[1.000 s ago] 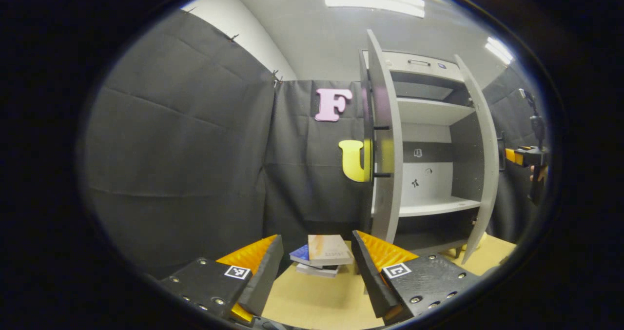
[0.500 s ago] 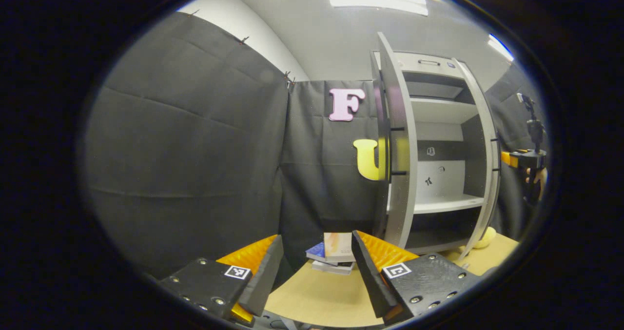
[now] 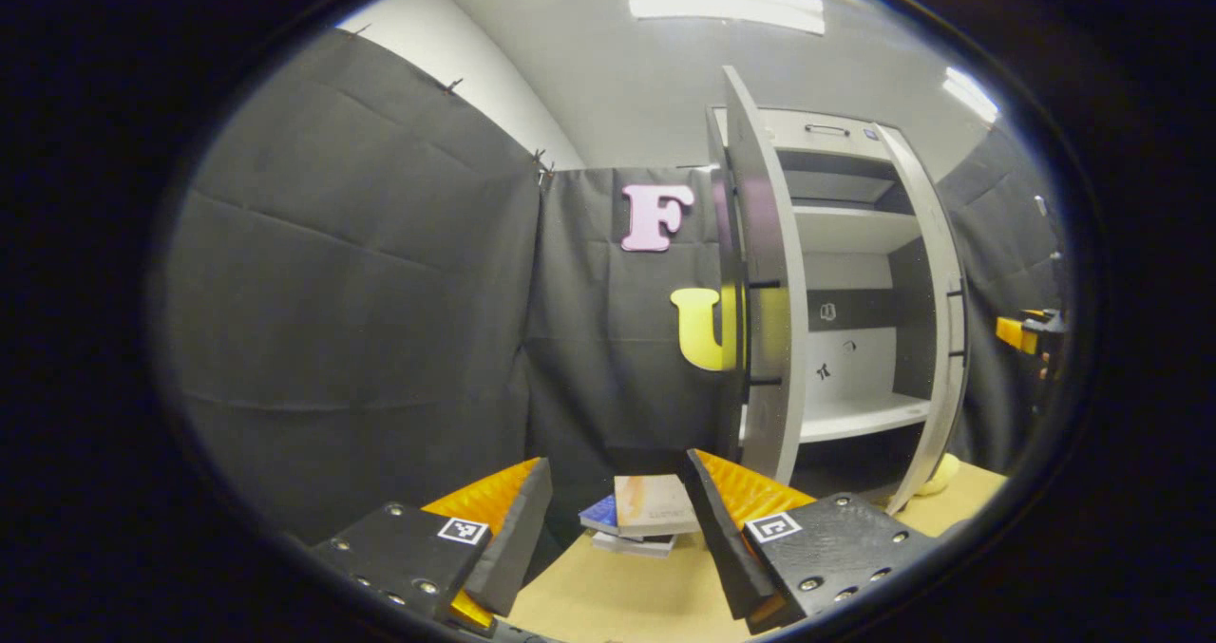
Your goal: Grasp the bottle in the cabinet with the left hand and place it on the coaster, then close the right door with the right hand and the left door with the left hand.
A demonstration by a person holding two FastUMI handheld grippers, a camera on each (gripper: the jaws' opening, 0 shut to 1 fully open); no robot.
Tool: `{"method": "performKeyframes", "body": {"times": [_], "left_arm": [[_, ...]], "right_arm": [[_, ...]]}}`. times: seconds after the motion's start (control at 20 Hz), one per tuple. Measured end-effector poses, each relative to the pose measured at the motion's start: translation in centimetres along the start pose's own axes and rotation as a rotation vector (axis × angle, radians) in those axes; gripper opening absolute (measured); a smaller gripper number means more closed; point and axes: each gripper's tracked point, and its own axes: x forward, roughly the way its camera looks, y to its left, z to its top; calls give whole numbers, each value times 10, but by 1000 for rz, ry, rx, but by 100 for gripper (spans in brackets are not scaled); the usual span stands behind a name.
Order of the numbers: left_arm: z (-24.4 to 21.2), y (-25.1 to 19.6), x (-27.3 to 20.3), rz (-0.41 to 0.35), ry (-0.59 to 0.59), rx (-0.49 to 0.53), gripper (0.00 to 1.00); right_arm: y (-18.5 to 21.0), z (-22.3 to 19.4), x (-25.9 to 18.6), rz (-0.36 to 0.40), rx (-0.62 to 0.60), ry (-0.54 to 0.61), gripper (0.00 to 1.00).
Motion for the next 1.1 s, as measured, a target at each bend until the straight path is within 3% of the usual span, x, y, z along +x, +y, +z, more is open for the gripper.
{"method": "performKeyframes", "body": {"times": [0.25, 0.55, 0.65, 0.7, 0.75, 0.8, 0.85, 1.0, 1.05, 1.1], "left_arm": [[30, -4, 51, -12, -20, 7, 83], [65, -33, 103, -56, -69, 2, 82], [68, -45, 110, -66, -79, -18, 82], [69, -54, 112, -72, -81, -24, 89], [68, -63, 115, -79, -80, -27, 89], [64, -68, 119, -61, -80, -13, 82], [67, -69, 117, -47, -88, 14, 82], [72, -67, 116, -22, -113, 74, 89], [73, -68, 117, -18, -114, 82, 82], [73, -70, 116, -20, -112, 83, 89]], "right_arm": [[-32, -17, -20, -39, -58, 38, 96], [-82, -29, -41, -116, -43, 72, 96], [-98, -34, -48, -147, -33, 88, 96], [-106, -35, -50, -161, -28, 94, 96], [-113, -37, -53, -174, -25, 100, 96], [-121, -38, -56, -186, -27, 104, 92], [-129, -38, -59, -197, -32, 105, 96], [-154, -43, -68, -224, -50, 114, 96], [-161, -44, -71, -232, -48, 115, 96], [-167, -45, -72, -240, -40, 116, 96]]}}
